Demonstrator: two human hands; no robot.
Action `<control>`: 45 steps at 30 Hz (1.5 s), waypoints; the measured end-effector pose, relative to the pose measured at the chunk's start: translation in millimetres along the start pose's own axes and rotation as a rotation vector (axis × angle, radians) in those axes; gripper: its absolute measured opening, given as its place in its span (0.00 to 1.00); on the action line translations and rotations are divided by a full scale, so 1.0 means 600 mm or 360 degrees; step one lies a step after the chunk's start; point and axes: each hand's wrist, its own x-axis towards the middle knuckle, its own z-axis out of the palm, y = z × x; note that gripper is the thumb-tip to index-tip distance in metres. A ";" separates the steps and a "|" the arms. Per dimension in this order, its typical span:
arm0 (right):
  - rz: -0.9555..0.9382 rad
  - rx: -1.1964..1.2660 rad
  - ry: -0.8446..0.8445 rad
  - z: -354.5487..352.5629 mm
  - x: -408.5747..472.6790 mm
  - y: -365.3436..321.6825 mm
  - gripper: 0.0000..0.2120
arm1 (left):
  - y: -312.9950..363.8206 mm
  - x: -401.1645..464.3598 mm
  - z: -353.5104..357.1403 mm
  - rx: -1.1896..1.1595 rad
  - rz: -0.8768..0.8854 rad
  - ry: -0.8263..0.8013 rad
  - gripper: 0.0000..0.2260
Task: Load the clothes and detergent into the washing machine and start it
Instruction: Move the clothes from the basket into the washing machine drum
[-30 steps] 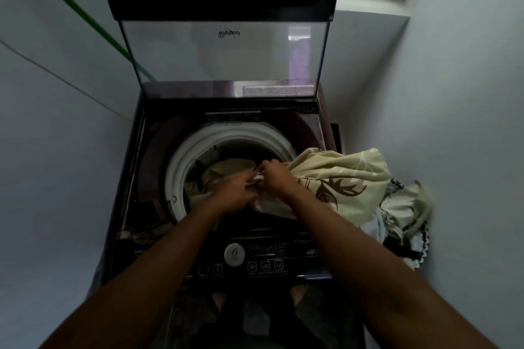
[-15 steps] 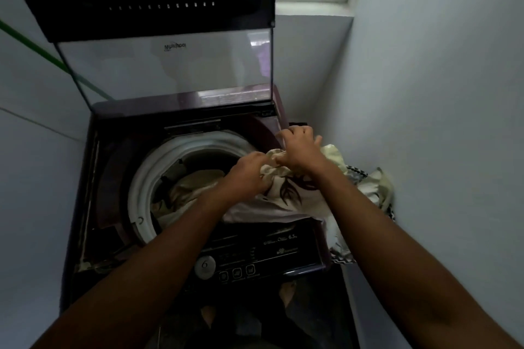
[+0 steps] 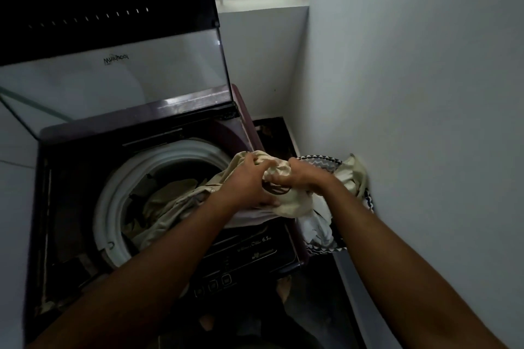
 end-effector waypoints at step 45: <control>-0.0405 -0.0554 -0.0440 0.292 0.045 -0.266 0.17 | -0.285 -0.200 -0.052 -0.0202 -0.0580 -0.0194 0.12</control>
